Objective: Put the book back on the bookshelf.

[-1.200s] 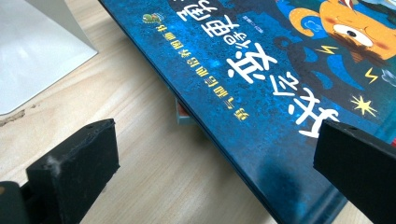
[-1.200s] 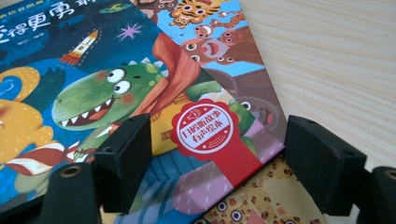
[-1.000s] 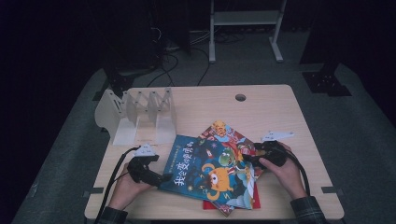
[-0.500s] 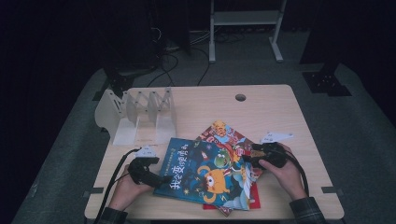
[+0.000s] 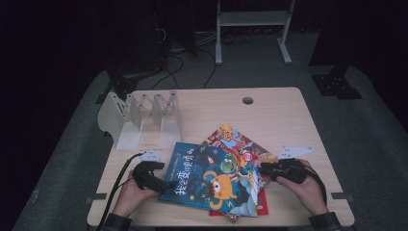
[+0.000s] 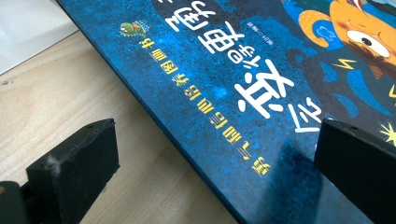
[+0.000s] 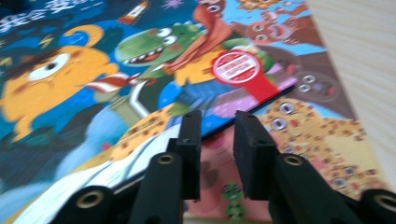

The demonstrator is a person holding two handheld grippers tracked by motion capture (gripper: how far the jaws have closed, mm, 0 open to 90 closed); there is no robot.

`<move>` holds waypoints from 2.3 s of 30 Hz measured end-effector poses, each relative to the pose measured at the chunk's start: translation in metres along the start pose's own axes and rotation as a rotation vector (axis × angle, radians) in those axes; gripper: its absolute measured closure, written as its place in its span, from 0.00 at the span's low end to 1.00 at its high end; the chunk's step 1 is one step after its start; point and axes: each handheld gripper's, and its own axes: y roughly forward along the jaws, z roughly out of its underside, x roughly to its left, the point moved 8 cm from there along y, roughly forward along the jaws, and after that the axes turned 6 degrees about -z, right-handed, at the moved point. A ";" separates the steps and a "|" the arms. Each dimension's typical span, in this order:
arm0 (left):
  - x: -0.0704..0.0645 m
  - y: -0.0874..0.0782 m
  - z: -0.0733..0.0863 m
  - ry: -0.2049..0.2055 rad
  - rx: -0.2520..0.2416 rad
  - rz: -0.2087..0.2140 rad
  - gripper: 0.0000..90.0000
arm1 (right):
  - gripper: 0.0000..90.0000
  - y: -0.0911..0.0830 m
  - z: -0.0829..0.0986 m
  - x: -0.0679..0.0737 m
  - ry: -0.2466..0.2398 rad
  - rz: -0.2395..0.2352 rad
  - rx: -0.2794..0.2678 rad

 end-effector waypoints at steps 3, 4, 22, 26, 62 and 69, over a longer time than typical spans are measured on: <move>0.000 0.000 0.000 -0.002 -0.003 0.006 0.00 | 0.87 0.002 0.002 0.004 -0.013 -0.032 0.018; 0.000 0.000 0.000 -0.003 -0.003 0.006 0.00 | 0.90 0.004 0.004 0.007 -0.022 -0.050 0.033; 0.001 -0.001 0.004 -0.020 -0.003 0.045 0.00 | 0.99 0.005 0.009 0.026 -0.077 -0.122 0.080; 0.002 -0.001 0.006 -0.029 -0.002 0.053 0.00 | 0.99 0.009 0.008 0.031 -0.088 -0.137 0.083; -0.004 -0.001 0.004 -0.100 0.024 0.152 0.00 | 0.99 0.016 0.004 0.043 -0.141 -0.140 0.104; -0.004 -0.018 -0.007 -0.098 -0.024 0.161 0.00 | 0.99 0.020 0.002 0.045 -0.143 -0.142 0.100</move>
